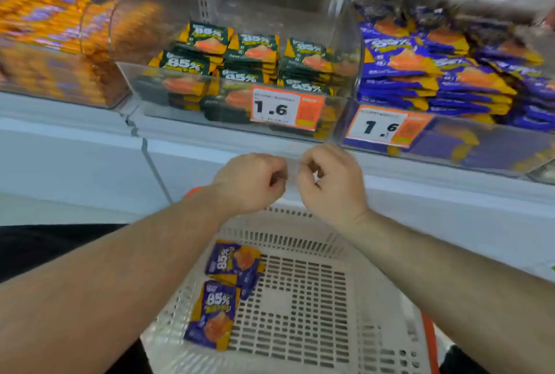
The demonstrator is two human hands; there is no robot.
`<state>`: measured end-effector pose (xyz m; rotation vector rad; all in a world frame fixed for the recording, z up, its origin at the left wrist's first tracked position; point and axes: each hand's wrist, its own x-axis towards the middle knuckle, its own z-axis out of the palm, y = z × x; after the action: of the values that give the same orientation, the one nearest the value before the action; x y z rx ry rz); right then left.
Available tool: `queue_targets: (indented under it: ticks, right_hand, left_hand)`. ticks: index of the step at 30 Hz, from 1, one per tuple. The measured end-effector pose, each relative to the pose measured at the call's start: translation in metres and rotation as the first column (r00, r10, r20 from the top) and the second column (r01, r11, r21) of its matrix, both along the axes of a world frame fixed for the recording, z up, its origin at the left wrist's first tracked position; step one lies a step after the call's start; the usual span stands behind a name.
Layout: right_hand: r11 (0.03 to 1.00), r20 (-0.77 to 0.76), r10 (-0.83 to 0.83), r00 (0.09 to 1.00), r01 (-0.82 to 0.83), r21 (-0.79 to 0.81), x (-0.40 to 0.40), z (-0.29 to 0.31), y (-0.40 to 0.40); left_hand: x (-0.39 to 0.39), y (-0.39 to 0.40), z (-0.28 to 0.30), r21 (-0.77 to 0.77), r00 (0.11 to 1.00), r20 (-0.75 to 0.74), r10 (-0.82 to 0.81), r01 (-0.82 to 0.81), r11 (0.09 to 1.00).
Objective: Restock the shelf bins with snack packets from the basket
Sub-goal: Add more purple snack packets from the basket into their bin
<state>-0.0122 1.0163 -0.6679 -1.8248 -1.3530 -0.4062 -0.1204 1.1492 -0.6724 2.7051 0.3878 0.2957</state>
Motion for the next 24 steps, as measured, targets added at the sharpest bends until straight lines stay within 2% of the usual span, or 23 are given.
queue_targets:
  ticks: [1, 2, 4, 5, 7, 8, 11, 13, 15, 16, 19, 20, 22, 24]
  right_hand:
    - [0.991, -0.121, -0.013, 0.993, -0.003, -0.133, -0.008, -0.031, 0.004]
    - [0.948, -0.224, -0.052, 0.973, -0.023, -0.316, -0.016, -0.062, 0.008]
    - [0.789, -0.406, -0.159, 0.900, -0.131, -0.600, -0.032, -0.116, 0.013]
    - [0.710, -0.515, -0.236, 0.824, -0.216, -0.670, -0.044, -0.143, 0.016]
    - [0.602, -0.667, -0.421, 0.615, -0.361, -0.713, -0.065, -0.185, 0.019]
    - [0.555, -0.692, -0.486, 0.534, -0.422, -0.716, -0.076, -0.203, 0.019]
    - [0.437, -0.691, -0.565, 0.451, -0.546, -0.714, -0.105, -0.246, 0.018]
    - [0.435, -0.691, -0.623, 0.366, -0.572, -0.695, -0.119, -0.264, 0.022]
    - [0.484, -0.694, -0.684, 0.223, -0.574, -0.661, -0.128, -0.272, 0.028]
    - [0.526, -0.688, -0.715, 0.125, -0.552, -0.647, -0.131, -0.275, 0.033]
    - [0.685, -0.638, -0.722, -0.267, -0.405, -0.606, -0.137, -0.277, 0.042]
    - [0.719, -0.633, -0.694, -0.343, -0.348, -0.601, -0.139, -0.277, 0.042]
    - [0.743, -0.631, -0.667, -0.395, -0.288, -0.604, -0.143, -0.279, 0.041]
    - [0.738, -0.620, -0.673, -0.402, -0.306, -0.602, -0.147, -0.278, 0.038]
  left_hand:
    - [-0.010, 0.006, -0.017, -0.023, 0.975, -0.221, 0.017, -0.023, 0.999]
    - [-0.019, 0.010, -0.032, 0.005, 0.928, -0.371, 0.031, -0.031, 0.999]
    - [-0.033, 0.013, -0.052, 0.131, 0.877, -0.473, 0.081, -0.021, 0.991]
    - [-0.040, 0.015, -0.062, 0.160, 0.866, -0.489, 0.105, -0.030, 0.987]
    - [-0.045, 0.017, -0.075, 0.044, 0.840, -0.537, 0.080, -0.067, 0.997]
    - [-0.046, 0.018, -0.079, -0.040, 0.801, -0.596, 0.058, -0.102, 0.994]
    - [-0.045, 0.024, -0.090, -0.186, 0.679, -0.734, 0.000, -0.201, 0.962]
    - [-0.043, 0.027, -0.096, -0.225, 0.658, -0.753, -0.014, -0.238, 0.945]
    - [-0.041, 0.029, -0.099, -0.238, 0.665, -0.747, 0.005, -0.274, 0.932]
    - [-0.041, 0.030, -0.101, -0.248, 0.671, -0.741, 0.013, -0.291, 0.924]
    - [-0.045, 0.033, -0.105, -0.265, 0.666, -0.745, 0.031, -0.338, 0.903]
    - [-0.046, 0.034, -0.106, -0.267, 0.664, -0.746, 0.037, -0.350, 0.898]
    - [-0.049, 0.035, -0.105, -0.270, 0.667, -0.743, 0.054, -0.373, 0.888]
    - [-0.051, 0.035, -0.104, -0.276, 0.668, -0.742, 0.059, -0.385, 0.881]
